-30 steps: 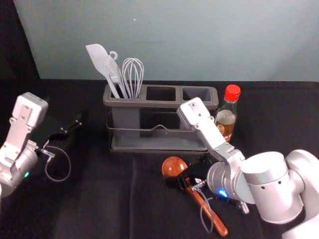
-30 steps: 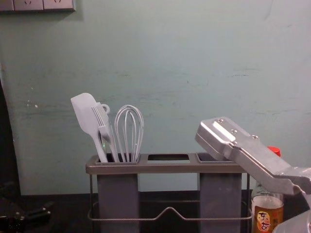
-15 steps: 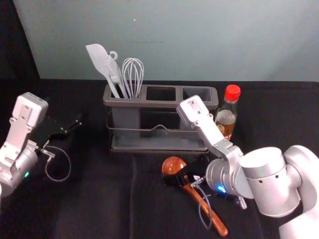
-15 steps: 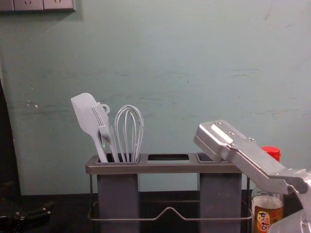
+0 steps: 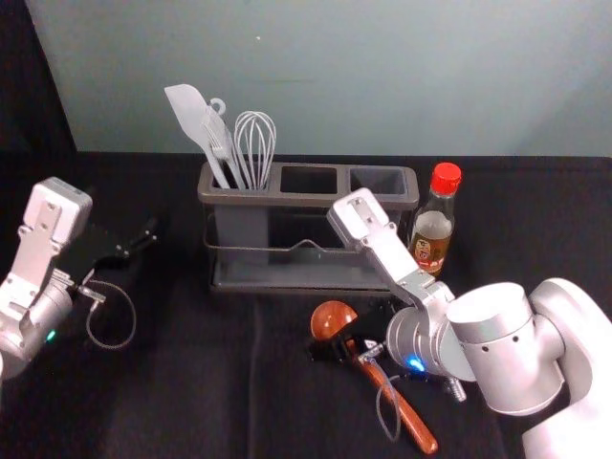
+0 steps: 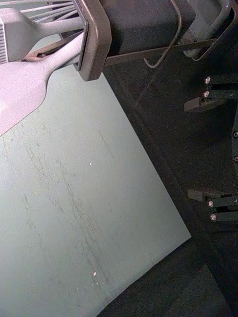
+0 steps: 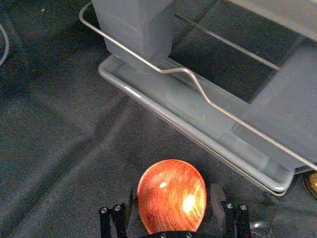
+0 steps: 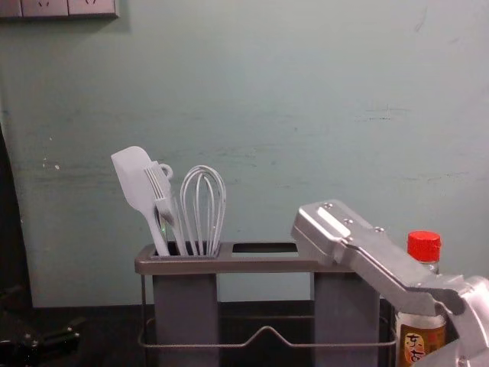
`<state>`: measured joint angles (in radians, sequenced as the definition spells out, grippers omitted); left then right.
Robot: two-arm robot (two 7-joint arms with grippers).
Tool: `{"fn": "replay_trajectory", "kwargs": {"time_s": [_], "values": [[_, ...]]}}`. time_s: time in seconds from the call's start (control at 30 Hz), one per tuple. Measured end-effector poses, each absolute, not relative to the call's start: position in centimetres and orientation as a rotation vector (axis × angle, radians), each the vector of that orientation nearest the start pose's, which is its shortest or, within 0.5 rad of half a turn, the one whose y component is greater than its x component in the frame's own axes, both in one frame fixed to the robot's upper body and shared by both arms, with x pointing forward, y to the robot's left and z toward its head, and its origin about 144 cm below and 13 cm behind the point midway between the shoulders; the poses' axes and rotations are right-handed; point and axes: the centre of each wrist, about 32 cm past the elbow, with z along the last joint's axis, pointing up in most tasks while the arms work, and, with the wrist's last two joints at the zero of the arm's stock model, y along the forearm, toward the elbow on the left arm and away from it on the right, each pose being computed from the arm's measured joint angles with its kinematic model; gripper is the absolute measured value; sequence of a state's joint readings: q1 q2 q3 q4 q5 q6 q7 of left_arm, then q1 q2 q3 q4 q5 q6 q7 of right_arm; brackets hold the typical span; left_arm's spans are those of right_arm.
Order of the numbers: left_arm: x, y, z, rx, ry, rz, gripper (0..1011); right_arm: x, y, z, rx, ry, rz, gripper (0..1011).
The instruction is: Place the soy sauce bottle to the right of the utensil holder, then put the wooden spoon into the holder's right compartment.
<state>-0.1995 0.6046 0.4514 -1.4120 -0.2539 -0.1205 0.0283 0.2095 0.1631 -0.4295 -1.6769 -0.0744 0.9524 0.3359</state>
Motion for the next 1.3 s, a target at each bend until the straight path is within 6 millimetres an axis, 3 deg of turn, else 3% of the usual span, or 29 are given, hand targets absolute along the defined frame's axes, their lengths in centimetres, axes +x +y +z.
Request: {"fn": "replay_trajectory", "kwargs": {"time_s": [1.03, 1.3], "values": [[48.86, 30.97, 113.98, 0.304, -0.285, 1.248, 1000, 48.22, -13.83, 121.04, -0.723, 0.298, -0.914, 1002], [48.86, 30.97, 113.98, 0.304, -0.285, 1.248, 1000, 48.17, -14.02, 120.79, -0.702, 0.303, -0.914, 844]]}}
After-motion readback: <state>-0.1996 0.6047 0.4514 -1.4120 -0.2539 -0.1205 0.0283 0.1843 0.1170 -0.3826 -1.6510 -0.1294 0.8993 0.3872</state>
